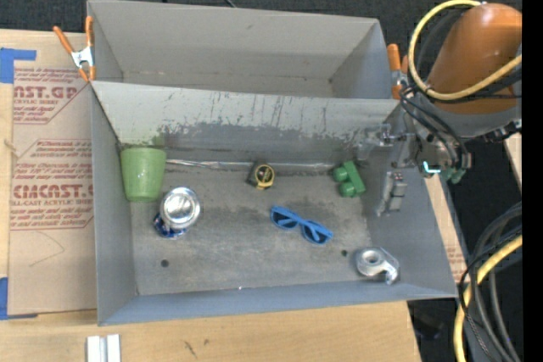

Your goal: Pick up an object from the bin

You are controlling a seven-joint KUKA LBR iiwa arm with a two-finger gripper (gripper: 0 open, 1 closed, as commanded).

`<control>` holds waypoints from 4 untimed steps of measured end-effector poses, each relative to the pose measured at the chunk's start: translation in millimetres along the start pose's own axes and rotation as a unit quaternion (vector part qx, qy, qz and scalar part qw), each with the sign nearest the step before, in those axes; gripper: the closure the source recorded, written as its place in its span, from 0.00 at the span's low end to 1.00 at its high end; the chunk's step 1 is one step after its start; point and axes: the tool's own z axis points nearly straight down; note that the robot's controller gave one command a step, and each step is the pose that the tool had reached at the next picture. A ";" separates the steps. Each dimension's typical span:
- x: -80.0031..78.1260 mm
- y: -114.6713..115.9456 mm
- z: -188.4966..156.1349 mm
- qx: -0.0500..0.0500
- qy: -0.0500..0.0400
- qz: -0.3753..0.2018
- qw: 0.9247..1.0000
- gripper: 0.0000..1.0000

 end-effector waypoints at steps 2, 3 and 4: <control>36.4 61.1 115.8 -0.001 -0.003 0.036 0.999 0.00; 24.0 57.5 153.9 0.000 -0.003 0.040 0.999 0.00; 23.1 57.2 151.3 0.000 -0.004 0.040 0.999 1.00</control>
Offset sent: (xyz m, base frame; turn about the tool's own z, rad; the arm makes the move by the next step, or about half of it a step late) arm -0.0411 0.0021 -0.1147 -0.0422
